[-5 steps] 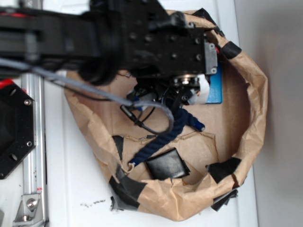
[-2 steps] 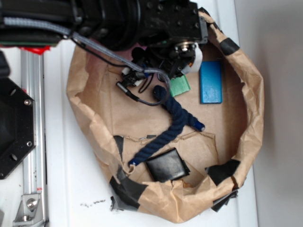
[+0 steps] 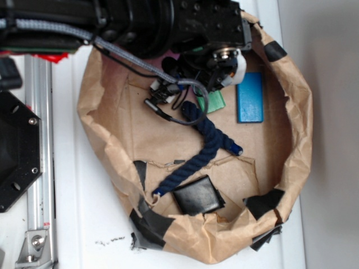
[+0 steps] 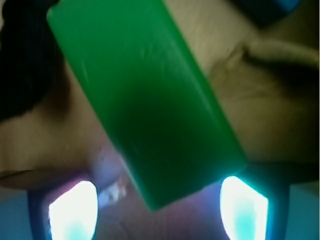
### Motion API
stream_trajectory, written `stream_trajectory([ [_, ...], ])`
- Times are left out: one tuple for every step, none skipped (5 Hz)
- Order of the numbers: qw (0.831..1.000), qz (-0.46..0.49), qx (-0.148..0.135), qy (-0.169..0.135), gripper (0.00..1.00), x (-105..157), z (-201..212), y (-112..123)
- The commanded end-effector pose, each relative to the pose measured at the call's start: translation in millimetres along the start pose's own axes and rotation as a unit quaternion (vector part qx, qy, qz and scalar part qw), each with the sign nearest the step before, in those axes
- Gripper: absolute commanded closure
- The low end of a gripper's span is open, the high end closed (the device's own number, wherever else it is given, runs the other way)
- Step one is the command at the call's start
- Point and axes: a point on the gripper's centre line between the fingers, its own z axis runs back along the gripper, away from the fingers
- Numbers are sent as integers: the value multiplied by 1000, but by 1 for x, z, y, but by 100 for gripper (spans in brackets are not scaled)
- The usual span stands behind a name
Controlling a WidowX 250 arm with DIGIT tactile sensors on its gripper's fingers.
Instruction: Grab the green block.
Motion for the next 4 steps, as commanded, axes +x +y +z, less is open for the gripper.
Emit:
stream_trajectory([
  [998, -3, 49, -41, 0, 15, 34, 1],
  [995, -3, 78, -60, 0, 17, 56, 2],
  [995, -7, 81, -59, 0, 20, 57, 2],
  [997, -23, 52, -45, 0, 31, 33, 2],
])
